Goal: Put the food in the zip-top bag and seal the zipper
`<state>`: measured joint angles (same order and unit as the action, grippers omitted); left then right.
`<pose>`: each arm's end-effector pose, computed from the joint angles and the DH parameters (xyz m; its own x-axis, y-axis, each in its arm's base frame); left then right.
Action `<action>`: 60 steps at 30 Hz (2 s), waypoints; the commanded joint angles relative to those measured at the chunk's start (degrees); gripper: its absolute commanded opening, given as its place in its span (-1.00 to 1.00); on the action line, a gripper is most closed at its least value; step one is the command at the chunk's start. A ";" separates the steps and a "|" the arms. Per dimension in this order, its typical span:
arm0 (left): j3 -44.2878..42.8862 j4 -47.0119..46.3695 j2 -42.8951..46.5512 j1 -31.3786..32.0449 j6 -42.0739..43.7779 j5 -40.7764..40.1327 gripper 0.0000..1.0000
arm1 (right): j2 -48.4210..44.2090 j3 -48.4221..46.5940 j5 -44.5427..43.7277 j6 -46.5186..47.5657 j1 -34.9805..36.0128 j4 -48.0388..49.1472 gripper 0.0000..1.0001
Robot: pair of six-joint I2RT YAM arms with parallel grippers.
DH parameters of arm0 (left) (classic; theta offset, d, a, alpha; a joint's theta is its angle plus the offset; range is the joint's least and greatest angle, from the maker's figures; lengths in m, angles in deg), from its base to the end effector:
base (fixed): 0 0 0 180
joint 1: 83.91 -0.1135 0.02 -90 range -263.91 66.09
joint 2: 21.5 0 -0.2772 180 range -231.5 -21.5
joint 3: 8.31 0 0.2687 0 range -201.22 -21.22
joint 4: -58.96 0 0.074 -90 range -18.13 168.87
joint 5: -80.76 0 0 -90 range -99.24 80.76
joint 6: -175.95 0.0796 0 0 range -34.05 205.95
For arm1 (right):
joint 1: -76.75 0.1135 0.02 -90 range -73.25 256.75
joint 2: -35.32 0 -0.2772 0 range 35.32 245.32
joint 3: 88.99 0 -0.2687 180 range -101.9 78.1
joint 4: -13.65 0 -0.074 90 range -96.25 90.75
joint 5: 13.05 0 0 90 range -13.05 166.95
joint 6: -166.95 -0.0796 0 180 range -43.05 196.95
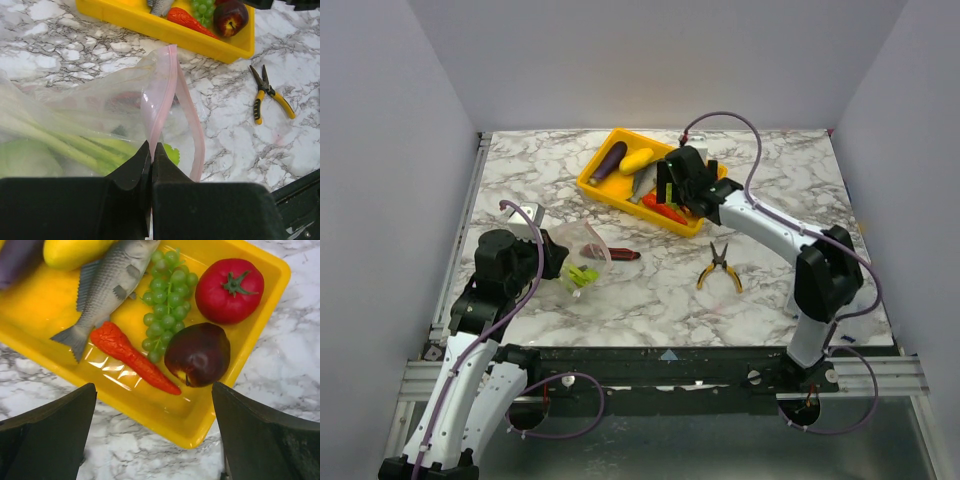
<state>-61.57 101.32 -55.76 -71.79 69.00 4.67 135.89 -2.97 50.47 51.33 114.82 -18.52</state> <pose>0.1757 -0.0573 0.2971 -0.4932 -0.1835 -0.8504 0.2883 0.8878 -0.3588 0.3770 0.2502 0.2642 -0.5647 0.0493 -0.8238 -0.0377 0.9956 0.0855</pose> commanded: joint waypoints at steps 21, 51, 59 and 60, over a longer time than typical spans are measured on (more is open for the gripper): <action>-0.42 -0.51 -1.02 -0.07 0.34 1.25 -1.00 | 23.97 -18.95 1.61 24.04 -6.41 -13.76 0.88; -0.25 -0.60 -2.04 1.53 -0.24 1.47 -1.00 | 8.79 -11.29 4.94 18.49 -6.35 -6.70 -0.34; -0.56 -0.54 -2.09 1.32 0.16 1.47 -1.00 | -11.46 8.88 25.61 6.34 -3.55 7.04 -0.59; -0.44 -0.55 -2.03 1.24 0.16 1.30 -1.00 | -14.23 12.80 29.27 4.13 -2.59 12.12 -0.59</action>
<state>-61.57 101.30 -58.36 -70.43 68.60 7.06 129.62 -1.69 64.04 64.07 109.18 -19.42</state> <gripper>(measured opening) 0.008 0.688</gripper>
